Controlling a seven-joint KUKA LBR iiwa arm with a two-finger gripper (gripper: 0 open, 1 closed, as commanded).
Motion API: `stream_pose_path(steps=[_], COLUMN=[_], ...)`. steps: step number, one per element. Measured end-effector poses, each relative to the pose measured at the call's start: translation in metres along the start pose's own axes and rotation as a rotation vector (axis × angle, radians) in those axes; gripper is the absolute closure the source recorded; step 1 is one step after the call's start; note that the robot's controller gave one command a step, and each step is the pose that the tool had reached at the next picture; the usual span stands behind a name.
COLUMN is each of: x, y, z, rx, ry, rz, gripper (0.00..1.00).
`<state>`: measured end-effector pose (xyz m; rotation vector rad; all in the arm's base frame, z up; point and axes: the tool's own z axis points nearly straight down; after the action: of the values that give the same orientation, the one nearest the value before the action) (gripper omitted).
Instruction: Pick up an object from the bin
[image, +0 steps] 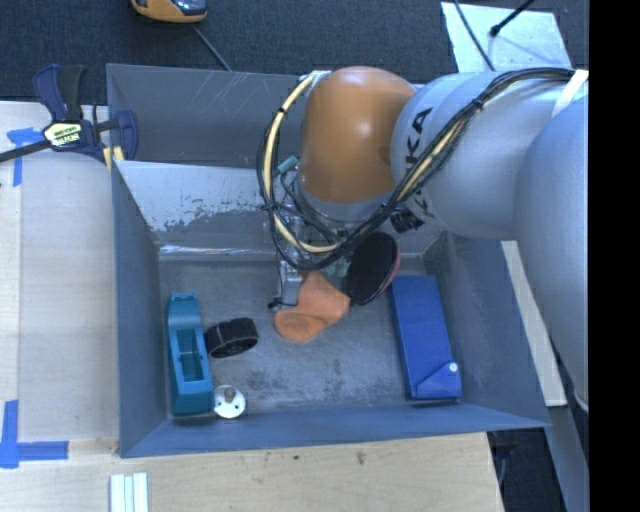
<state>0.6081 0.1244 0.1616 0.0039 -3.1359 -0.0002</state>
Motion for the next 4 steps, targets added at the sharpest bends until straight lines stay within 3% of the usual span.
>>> stream_pose_path(steps=[1,2,3,4], x=[-0.002,0.014,0.019,0.030], y=[0.000,-0.021,-0.052,-0.054], z=[-0.005,0.033,0.079,0.090], rx=[-0.001,-0.001,0.001,0.000], ry=[-0.008,-0.014,-0.009,-0.010], rz=[0.002,-0.072,-0.251,-0.307], gripper=[0.00,0.00,0.00,1.00])
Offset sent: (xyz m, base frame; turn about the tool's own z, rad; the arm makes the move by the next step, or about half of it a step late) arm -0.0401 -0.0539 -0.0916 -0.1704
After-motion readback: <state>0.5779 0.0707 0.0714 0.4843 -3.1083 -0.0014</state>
